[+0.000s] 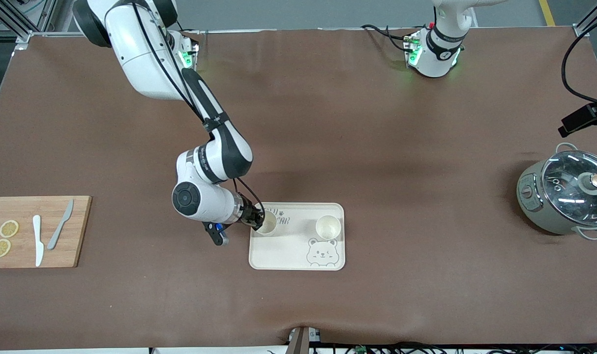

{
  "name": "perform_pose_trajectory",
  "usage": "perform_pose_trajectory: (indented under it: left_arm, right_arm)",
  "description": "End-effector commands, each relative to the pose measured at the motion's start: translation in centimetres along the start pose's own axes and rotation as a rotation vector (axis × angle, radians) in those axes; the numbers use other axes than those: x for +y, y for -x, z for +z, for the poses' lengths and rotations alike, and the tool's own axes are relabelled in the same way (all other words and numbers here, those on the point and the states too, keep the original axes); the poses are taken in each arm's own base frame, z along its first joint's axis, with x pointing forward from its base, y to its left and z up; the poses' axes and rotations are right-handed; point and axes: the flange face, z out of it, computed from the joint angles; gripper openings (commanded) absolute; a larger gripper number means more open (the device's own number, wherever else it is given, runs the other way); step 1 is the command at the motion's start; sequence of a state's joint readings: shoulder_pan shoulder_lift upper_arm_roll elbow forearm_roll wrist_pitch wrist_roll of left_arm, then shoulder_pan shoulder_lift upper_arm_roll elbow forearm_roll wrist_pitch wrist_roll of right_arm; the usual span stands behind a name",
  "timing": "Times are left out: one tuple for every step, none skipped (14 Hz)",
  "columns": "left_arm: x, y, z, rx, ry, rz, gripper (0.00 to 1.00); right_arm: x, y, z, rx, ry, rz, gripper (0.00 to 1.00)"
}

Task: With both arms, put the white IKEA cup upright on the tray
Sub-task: 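Stand the cup upright on the tray beside the first cup, open the right gripper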

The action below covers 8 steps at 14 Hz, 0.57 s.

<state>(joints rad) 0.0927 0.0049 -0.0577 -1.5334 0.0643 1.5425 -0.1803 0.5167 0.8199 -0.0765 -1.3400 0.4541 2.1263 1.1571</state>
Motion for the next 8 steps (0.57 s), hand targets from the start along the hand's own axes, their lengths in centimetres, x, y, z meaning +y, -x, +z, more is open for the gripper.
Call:
perform_pose_trajectory:
  left_arm:
    - [1.4,3.0,0.6,0.048,0.022,0.038,1.00]
    - [1.9,3.2,0.4,0.042,0.020,0.050,1.00]
    - [2.1,3.3,0.2,0.032,0.018,0.054,1.00]
    - [2.5,3.6,0.2,0.013,0.014,0.062,1.00]
    - [2.9,3.8,0.2,0.001,0.011,0.071,1.00]
    - [3.7,4.2,0.3,-0.014,0.008,0.086,1.00]
    - [3.9,4.5,0.1,-0.020,0.007,0.089,1.00]
    - [3.9,4.5,-0.2,-0.014,0.007,0.090,1.00]
  right_arm:
    - [-0.6,0.6,-0.9,0.002,0.000,-0.009,1.00]
    - [-0.2,0.8,-1.2,-0.002,0.038,-0.019,1.00]
    - [-0.6,1.2,-2.5,-0.012,0.058,-0.029,1.00]
    - [-1.3,1.3,-4.9,-0.021,0.053,-0.037,1.00]
    - [-1.6,1.4,-6.6,-0.029,0.065,-0.047,1.00]
    - [-1.4,0.1,-8.1,-0.033,0.072,-0.036,1.00]
    - [-1.1,-0.8,-9.5,-0.044,0.083,-0.027,1.00]
    - [-0.8,-2.0,-12.4,-0.051,0.075,-0.017,1.00]
